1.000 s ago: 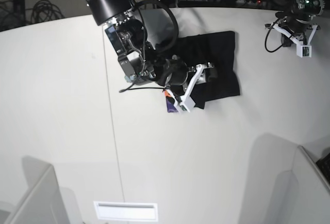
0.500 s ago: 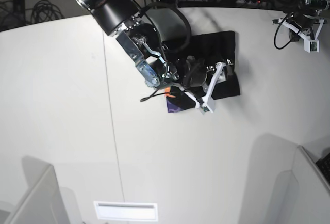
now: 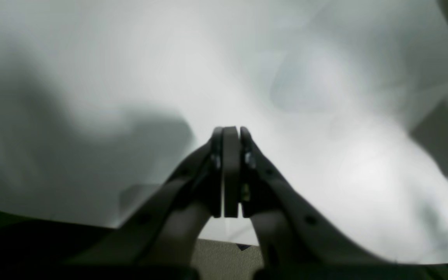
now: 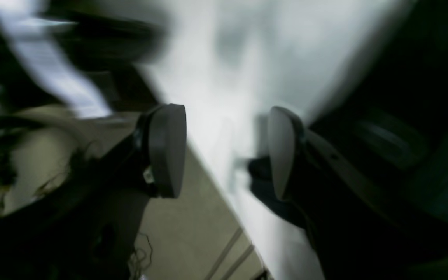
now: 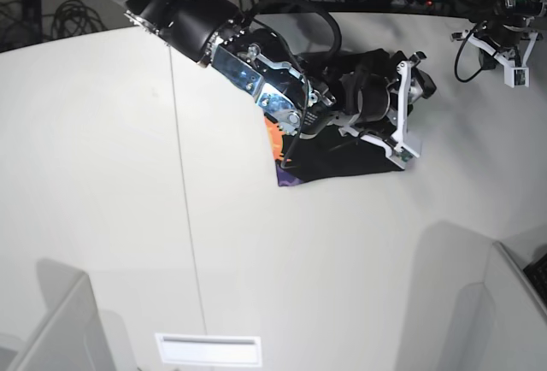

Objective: Fold the T-shirt properly
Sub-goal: 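Lift the right gripper away from the folded bundle, then grasp the bundle edge with the left gripper and flip it over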

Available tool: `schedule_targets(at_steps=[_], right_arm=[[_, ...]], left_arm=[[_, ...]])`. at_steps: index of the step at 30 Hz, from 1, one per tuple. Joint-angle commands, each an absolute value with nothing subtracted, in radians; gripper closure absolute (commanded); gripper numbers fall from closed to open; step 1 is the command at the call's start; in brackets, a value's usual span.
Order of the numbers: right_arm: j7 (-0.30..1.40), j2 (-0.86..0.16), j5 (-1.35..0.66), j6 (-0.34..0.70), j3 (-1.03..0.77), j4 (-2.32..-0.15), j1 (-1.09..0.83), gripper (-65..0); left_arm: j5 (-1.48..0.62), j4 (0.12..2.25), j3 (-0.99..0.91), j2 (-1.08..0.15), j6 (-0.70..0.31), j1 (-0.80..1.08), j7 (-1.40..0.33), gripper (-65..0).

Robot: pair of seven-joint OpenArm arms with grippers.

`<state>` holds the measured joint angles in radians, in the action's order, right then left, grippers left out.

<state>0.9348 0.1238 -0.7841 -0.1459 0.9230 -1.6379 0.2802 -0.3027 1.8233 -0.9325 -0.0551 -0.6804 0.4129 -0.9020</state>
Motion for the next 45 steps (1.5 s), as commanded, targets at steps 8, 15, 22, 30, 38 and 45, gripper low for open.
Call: schedule_targets(at_steps=[8,15,22,30,38,45], right_arm=[[0.909,0.027,-0.791,-0.143,0.777,-1.745,0.252,-27.2],[0.911,-0.045,-0.792,-0.082,0.527,-1.75,0.136,0.0],[0.915,-0.091,-0.792,-0.012,0.314,-1.75,0.047,0.0],[0.914,-0.15,-0.792,-0.012,0.193,-1.751,-0.002,0.0],[0.915,-0.153,-0.792,0.041,0.088,-1.751,-0.05,0.0],[0.917,-0.151,-0.792,0.147,-0.03,-1.751,-0.088,0.0]], left_arm=[[-0.325,1.908,-0.929,-0.059,-0.685,0.414,-0.888,0.0],[-0.648,1.945,-0.932,-0.065,-0.698,0.392,-1.027,0.0],[-0.829,1.937,-0.875,-0.056,-0.698,0.338,-1.078,-59.1],[-0.825,1.782,-0.717,-0.022,-0.644,0.271,-1.075,-64.2],[-0.825,1.644,-0.593,-0.022,-0.576,0.216,-1.07,-63.8],[-0.823,1.575,-0.521,-0.025,-0.507,0.199,-1.044,-63.7]])
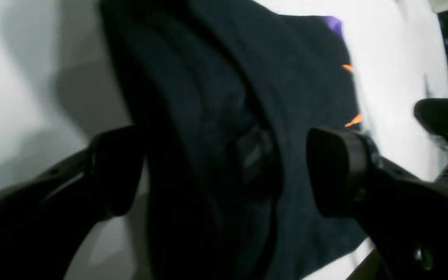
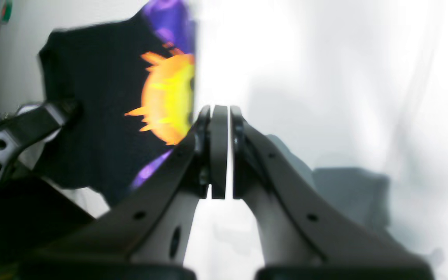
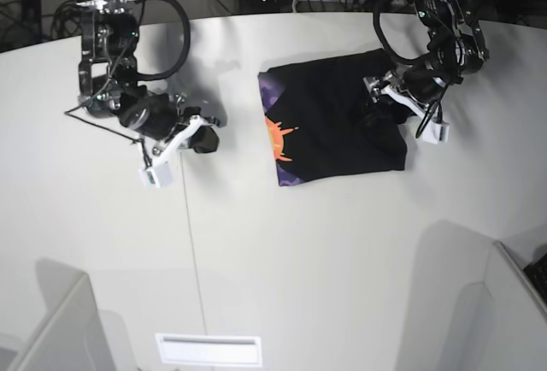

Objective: Fold the T-shirt properly
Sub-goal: 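Grasp the bundle edge with the left gripper and flip it over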

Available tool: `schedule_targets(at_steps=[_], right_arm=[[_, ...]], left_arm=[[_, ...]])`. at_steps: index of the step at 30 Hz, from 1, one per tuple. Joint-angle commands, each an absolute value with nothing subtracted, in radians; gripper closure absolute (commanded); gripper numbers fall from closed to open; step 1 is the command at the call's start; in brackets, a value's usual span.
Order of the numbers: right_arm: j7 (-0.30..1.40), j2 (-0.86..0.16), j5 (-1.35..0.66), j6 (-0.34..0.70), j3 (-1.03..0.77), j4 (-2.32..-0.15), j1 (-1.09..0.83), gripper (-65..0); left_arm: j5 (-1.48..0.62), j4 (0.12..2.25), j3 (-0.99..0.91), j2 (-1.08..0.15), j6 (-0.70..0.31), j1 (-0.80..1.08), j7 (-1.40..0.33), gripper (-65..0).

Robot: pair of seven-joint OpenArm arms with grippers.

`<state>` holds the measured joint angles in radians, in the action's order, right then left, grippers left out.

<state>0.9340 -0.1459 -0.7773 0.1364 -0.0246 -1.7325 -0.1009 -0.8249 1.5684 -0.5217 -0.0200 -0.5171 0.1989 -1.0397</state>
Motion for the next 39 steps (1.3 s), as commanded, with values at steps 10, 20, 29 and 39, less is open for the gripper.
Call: schedule_targets(at_steps=[10,20,29,39], right_arm=[[0.917,-0.196,-0.792,0.15,-0.097,-1.751,-0.114,0.0],[0.911,-0.205,-0.794,0.15,-0.114,-1.751,-0.14,0.0],[0.915,-0.203,-0.792,0.15,-0.34,-1.75,-0.214,0.0],[0.911,-0.203,-0.792,0.15,-0.521,-1.75,-0.312,0.0]], left_arm=[[-0.823,1.534,-0.417,-0.041,-0.441,0.202,-0.986,-11.4],[-0.682,1.543,-0.222,-0.168,-0.427,0.171,-0.989,0.0],[-0.483,1.543,0.088,-0.271,-0.429,0.038,-0.989,0.0],[-0.32,1.532,0.466,-0.302,-0.433,-0.16,-0.99,0.0]])
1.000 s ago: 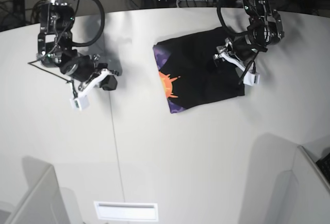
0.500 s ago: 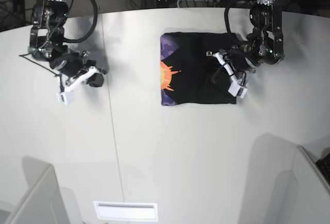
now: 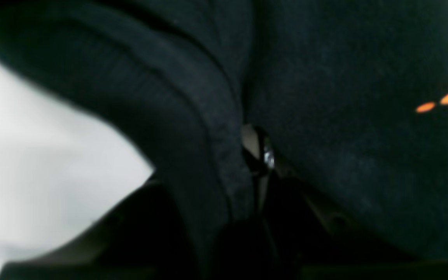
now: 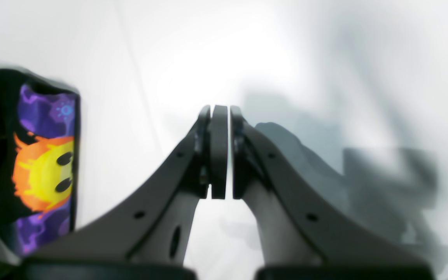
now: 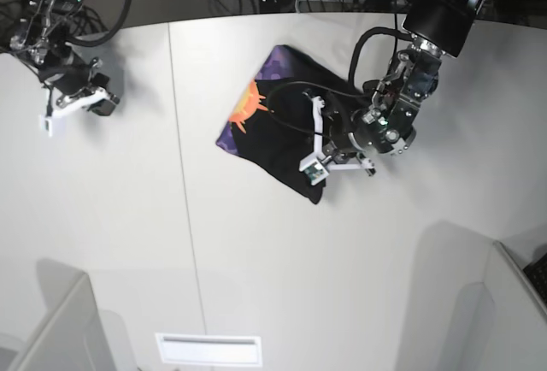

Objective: Fold the T-shirt properly
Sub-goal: 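Grasp the bundle edge with the left gripper and flip it over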

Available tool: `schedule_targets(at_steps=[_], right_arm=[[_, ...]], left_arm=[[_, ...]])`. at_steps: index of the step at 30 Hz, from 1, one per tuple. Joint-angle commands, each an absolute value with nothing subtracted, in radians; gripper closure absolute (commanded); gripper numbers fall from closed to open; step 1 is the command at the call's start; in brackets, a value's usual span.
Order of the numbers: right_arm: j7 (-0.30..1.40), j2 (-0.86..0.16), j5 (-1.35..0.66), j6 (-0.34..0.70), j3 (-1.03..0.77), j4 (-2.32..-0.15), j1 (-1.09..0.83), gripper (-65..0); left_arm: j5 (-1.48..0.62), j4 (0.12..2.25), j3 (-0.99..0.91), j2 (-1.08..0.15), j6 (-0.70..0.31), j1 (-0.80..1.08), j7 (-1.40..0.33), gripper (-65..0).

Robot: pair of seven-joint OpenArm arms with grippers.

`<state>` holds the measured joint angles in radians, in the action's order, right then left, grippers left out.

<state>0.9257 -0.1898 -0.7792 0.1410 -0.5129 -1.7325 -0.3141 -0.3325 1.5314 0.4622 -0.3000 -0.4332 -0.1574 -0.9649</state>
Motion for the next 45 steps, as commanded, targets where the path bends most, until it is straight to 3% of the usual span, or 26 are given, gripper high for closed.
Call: schedule_targets(at_steps=[1,4,11,17,26,34,45], right_arm=[[0.911,-0.203,-0.792,0.15,-0.535,-1.75,-0.321,0.0],[0.911,-0.203,-0.792,0.15,-0.572,-1.75,-0.348,0.0],[0.909,-0.193,-0.792,0.15,-0.625,-1.75,-0.406,0.0],[0.909,-0.139,-0.788,0.15,-0.628,-1.747,-0.42,0.0],[0.908,-0.081,-0.786,0.148,-0.63,-1.745,-0.42,0.0],[0.909,-0.022,-0.786,0.148,-0.817,-1.748,-0.444,0.0],[0.908,-0.004,-0.786,0.15,-0.819,-1.753,-0.476,0.0]], left_arm=[[-0.298,1.532,0.503,-0.302,-0.433,-0.176,-0.99,0.0],[-0.216,1.532,0.628,-0.302,-0.449,-0.219,-0.987,0.0],[0.035,1.532,0.765,-0.297,-0.693,-0.266,-0.932,0.0],[0.186,1.463,0.812,-0.291,-0.698,-0.269,-0.8,0.0],[0.199,1.403,0.868,-0.277,-0.698,-0.326,-0.593,0.0],[0.191,1.366,0.984,-0.272,-0.698,-0.401,-0.57,0.0],[0.193,1.331,1.064,-0.243,-0.698,-0.45,-0.472,0.0]])
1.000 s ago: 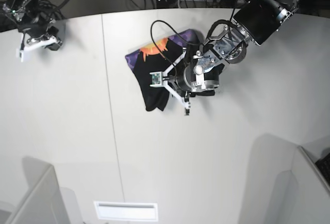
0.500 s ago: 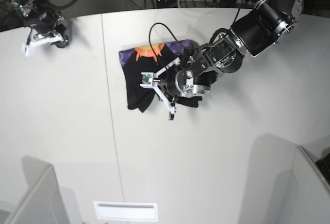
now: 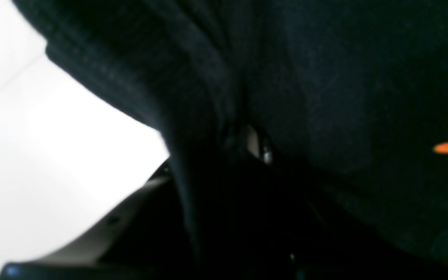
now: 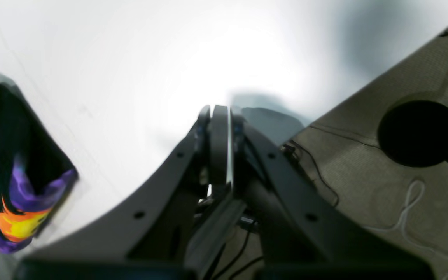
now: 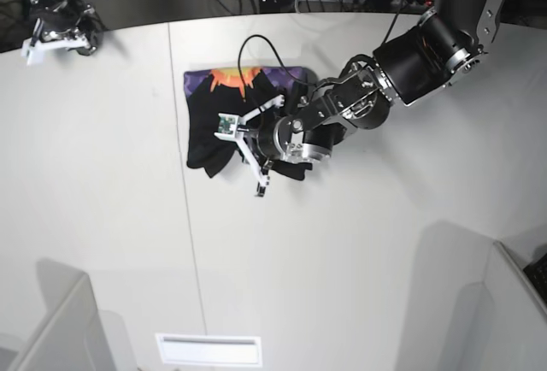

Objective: Fold the T-shirt properly
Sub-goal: 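Grasp the bundle edge with the left gripper and flip it over, then release the flipped shirt and lift the left gripper away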

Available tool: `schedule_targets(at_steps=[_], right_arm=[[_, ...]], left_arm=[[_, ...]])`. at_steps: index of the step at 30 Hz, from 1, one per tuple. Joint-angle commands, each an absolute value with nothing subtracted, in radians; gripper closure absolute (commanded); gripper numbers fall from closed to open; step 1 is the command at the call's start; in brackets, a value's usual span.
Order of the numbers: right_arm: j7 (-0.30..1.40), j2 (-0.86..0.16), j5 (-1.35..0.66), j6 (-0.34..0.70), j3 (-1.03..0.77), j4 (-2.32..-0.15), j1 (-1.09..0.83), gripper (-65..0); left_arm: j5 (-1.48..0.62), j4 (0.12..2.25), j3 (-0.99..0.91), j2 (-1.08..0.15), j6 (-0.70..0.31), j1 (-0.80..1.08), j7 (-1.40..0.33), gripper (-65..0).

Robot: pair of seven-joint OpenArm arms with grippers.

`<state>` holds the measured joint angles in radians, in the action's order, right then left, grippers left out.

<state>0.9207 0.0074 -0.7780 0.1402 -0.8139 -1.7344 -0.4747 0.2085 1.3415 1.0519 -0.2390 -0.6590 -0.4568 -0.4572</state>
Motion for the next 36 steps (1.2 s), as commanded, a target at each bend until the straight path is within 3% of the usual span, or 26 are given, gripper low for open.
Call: schedule_targets(at_steps=[1,20,24,28,31,36], right_arm=[[0.908,-0.004,-0.786,0.15,-0.819,-1.753,-0.476,0.0],[0.908,-0.005,-0.786,0.15,-0.739,-1.753,-0.444,0.0],[0.908,-0.005,-0.786,0.15,-0.737,-1.753,-0.44,0.0],[0.909,-0.005,-0.786,0.15,-0.737,-1.751,-0.435,0.0],[0.909,-0.007,-0.786,0.15,-0.737,-1.751,-0.435,0.0],[0.911,-0.007,-0.786,0.15,-0.737,-1.751,-0.435,0.0]], left_arm=[[0.193,1.33,1.069,-0.243,-0.698,-0.45,-0.472,0.0],[0.191,1.336,1.058,-0.242,-0.698,-0.503,-0.479,-1.0],[0.191,1.336,1.058,-0.242,-0.698,-0.518,-0.479,-28.8],[0.189,1.336,1.056,-0.239,-0.698,-0.53,-0.476,-48.5],[0.189,1.336,1.029,-0.214,-0.698,-0.547,-0.479,-55.1],[0.189,1.337,0.903,-0.174,-0.698,-0.558,-0.479,-56.1]])
